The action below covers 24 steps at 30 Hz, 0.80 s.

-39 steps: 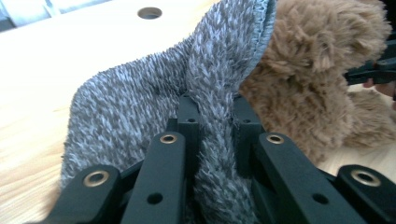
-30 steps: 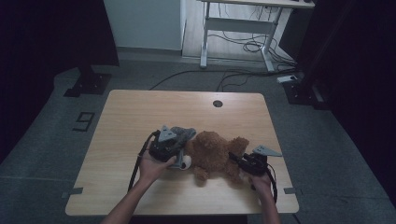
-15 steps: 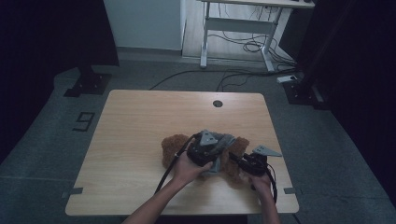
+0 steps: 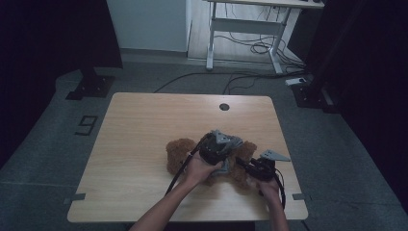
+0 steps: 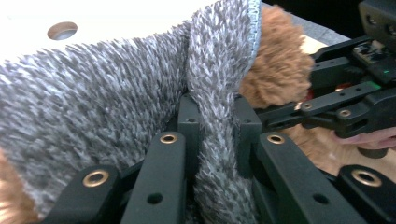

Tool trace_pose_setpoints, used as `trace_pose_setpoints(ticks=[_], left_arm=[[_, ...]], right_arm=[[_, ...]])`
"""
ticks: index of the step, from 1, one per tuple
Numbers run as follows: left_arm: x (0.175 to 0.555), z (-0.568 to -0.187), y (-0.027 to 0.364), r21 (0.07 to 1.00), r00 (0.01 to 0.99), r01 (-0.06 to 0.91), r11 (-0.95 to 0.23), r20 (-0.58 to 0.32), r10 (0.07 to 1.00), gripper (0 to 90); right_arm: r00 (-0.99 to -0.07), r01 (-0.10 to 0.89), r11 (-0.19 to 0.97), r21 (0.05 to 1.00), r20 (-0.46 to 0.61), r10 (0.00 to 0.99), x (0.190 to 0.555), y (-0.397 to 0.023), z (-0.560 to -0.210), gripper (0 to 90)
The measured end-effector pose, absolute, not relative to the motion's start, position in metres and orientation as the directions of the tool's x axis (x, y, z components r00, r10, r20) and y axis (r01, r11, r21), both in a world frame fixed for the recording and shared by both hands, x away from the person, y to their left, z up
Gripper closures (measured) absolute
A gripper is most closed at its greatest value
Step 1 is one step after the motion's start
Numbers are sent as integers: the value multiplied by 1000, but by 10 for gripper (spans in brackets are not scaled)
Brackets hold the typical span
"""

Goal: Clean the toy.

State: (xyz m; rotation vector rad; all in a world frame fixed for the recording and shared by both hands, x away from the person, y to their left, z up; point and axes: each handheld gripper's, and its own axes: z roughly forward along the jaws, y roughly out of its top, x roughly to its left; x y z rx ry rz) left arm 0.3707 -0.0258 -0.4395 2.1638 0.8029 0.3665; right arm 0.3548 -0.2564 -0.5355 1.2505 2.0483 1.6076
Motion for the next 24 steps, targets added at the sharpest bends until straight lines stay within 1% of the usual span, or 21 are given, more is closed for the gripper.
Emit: trace_pose_setpoints(ticks=[4, 11, 13, 14, 15, 16, 19, 24], left_arm=[[372, -437, -16, 761, 744, 432, -484, 2, 669, 779], [379, -436, 21, 756, 690, 465, -461, 17, 724, 778], [380, -437, 24, 752, 682, 472, -460, 19, 731, 777], [384, -440, 37, 750, 664, 494, -440, 1, 747, 777], [384, -440, 37, 750, 664, 494, -440, 1, 747, 777], [386, -441, 48, 753, 652, 511, -414, -27, 757, 777], [387, -440, 55, 758, 646, 522, -390, -53, 761, 777], [385, -436, 50, 767, 659, 507, -393, -51, 750, 776]], right_arm=[[-600, 464, 23, 886, 295, 743, 355, -257, -536, 662], [-598, 471, 26, 882, 298, 744, 356, -257, -538, 664], [-597, 472, 24, 881, 300, 744, 356, -257, -538, 664], [-597, 474, 24, 880, 301, 743, 356, -258, -539, 664], [-598, 474, 25, 880, 301, 743, 356, -258, -539, 664], [-598, 474, 26, 880, 300, 743, 356, -258, -539, 664], [-599, 472, 26, 881, 298, 743, 356, -257, -539, 664], [-596, 476, 27, 879, 300, 745, 356, -257, -540, 666]])
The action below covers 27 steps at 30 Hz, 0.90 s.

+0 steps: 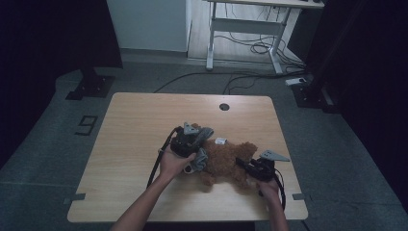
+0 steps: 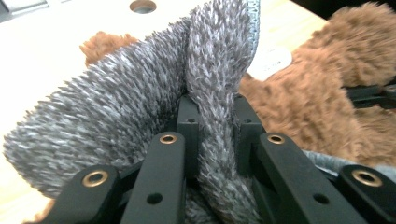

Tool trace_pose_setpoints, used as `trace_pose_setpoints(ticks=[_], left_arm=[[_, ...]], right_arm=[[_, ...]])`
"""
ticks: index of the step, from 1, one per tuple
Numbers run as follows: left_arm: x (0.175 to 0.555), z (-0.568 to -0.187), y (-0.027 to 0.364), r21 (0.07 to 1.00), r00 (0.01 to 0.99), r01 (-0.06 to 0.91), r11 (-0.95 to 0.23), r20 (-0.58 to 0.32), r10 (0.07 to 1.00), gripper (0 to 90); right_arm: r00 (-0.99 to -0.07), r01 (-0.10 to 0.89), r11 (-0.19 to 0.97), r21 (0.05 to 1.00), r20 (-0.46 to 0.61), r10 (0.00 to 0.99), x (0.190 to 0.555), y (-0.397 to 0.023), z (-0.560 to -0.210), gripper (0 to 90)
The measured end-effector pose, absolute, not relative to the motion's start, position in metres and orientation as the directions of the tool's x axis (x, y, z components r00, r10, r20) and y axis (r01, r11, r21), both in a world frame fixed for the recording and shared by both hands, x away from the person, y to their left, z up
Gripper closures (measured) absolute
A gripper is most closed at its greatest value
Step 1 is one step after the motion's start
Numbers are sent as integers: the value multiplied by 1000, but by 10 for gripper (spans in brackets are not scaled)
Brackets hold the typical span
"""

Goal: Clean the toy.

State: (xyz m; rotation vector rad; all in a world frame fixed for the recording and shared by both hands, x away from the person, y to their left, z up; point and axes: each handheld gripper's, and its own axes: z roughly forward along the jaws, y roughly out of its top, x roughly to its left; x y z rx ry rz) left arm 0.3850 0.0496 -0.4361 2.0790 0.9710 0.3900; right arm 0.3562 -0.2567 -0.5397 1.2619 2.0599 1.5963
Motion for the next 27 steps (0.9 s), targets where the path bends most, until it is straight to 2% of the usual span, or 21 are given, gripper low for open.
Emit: trace_pose_setpoints(ticks=[9, 14, 21, 27], left_arm=[[387, -413, -16, 787, 742, 437, -435, -42, 670, 774], [397, -426, -58, 760, 776, 429, -488, -34, 630, 774], [407, -445, -69, 731, 778, 442, -520, -23, 628, 775], [408, -443, -54, 729, 760, 450, -516, -9, 650, 777]], right_arm=[[-592, 480, 16, 877, 311, 743, 357, -257, -541, 668], [-593, 477, 13, 879, 310, 743, 356, -257, -541, 670], [-595, 461, 25, 887, 288, 751, 357, -257, -541, 675], [-592, 471, 22, 882, 298, 749, 359, -257, -542, 676]])
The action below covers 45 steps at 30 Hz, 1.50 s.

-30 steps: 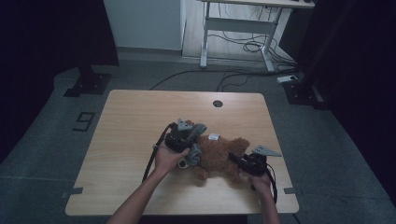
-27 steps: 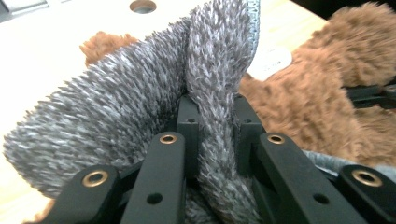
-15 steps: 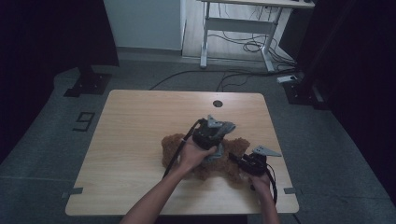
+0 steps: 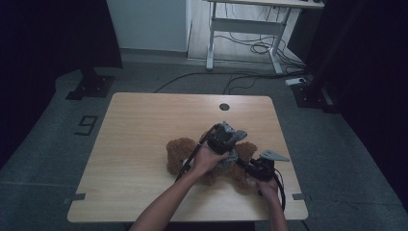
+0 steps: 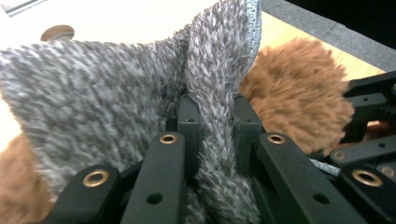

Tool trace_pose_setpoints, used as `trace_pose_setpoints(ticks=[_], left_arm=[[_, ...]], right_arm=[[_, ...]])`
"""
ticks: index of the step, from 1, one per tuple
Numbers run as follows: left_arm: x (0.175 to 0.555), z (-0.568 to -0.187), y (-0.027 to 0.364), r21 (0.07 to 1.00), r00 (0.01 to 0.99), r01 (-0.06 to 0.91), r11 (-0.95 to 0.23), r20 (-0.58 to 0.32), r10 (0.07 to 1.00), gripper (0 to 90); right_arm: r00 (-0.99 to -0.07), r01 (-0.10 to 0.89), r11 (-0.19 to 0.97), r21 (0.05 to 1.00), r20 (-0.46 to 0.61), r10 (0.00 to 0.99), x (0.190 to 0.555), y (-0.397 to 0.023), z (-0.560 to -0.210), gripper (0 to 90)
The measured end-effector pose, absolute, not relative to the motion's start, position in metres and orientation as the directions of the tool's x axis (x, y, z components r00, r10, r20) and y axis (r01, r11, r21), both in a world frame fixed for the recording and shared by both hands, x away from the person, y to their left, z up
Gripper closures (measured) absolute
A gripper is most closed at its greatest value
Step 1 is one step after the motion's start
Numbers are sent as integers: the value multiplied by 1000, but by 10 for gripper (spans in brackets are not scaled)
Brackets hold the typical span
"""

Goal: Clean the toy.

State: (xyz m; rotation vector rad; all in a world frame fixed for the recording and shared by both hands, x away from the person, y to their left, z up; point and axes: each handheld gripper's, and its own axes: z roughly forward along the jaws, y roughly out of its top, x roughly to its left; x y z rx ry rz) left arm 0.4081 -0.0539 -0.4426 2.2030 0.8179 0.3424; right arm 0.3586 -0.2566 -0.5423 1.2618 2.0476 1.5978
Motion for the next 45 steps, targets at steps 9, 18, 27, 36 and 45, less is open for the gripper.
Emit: trace_pose_setpoints(ticks=[9, 18, 27, 36, 45], left_arm=[[399, -432, -13, 690, 711, 401, -603, 180, 680, 778], [401, -436, 49, 730, 657, 486, -480, 56, 752, 778], [396, -431, 96, 753, 599, 511, -415, 34, 800, 778], [397, -437, 127, 752, 558, 555, -355, -20, 830, 778], [390, -423, 82, 767, 639, 498, -404, -10, 769, 777]], right_arm=[[-587, 479, 21, 877, 303, 751, 359, -259, -544, 676], [-588, 483, 23, 875, 305, 749, 360, -257, -545, 678], [-586, 486, 27, 873, 303, 751, 360, -257, -546, 679], [-584, 488, 28, 872, 303, 753, 360, -256, -546, 681], [-580, 492, 27, 870, 304, 756, 360, -256, -546, 685]])
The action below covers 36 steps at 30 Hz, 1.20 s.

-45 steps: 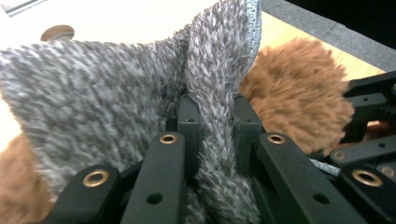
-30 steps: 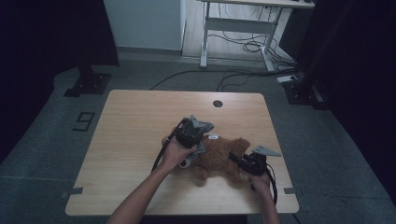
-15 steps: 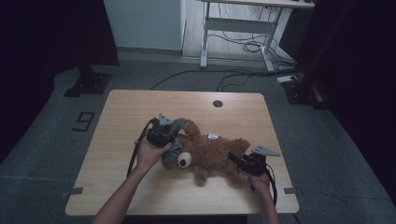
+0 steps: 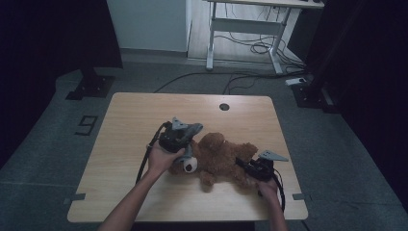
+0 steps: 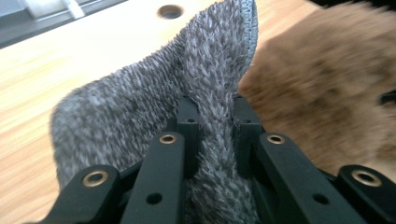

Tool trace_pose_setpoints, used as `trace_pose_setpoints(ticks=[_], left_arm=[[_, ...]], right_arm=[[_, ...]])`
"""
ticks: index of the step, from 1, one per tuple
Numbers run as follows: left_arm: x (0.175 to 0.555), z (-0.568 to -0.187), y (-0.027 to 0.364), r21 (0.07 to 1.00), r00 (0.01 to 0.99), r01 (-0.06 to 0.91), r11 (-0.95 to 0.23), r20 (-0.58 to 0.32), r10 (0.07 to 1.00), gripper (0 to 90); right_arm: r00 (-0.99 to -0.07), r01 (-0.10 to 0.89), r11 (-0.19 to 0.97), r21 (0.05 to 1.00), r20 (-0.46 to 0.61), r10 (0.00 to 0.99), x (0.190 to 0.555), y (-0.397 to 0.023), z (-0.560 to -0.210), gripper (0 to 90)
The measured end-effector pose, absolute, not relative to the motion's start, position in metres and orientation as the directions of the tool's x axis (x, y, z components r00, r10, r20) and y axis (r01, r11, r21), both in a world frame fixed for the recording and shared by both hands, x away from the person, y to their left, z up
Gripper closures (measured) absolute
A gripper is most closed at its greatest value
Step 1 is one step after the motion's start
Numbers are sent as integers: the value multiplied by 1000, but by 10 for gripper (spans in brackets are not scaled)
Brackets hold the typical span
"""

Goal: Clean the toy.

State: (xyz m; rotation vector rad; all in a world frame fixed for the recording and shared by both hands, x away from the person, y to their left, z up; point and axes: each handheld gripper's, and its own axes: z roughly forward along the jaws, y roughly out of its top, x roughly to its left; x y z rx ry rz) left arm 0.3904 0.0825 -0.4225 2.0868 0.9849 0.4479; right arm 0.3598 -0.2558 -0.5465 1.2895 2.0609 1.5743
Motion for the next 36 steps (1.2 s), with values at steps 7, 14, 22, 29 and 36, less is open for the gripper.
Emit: trace_pose_setpoints(ticks=[7, 14, 22, 29, 36], left_arm=[[377, -396, 23, 815, 729, 381, -436, 25, 684, 776], [387, -389, -44, 793, 782, 352, -497, 43, 622, 775], [406, -443, -93, 681, 795, 434, -591, 19, 606, 774], [401, -439, -77, 673, 780, 438, -596, 45, 624, 775], [393, -432, -29, 697, 745, 444, -563, 61, 664, 775]], right_arm=[[-584, 490, 32, 871, 301, 754, 360, -256, -546, 686], [-583, 487, 31, 873, 298, 756, 359, -256, -546, 687], [-585, 486, 38, 873, 292, 757, 360, -256, -545, 688], [-583, 488, 38, 872, 293, 757, 361, -256, -546, 688], [-578, 490, 32, 871, 298, 760, 361, -256, -546, 690]])
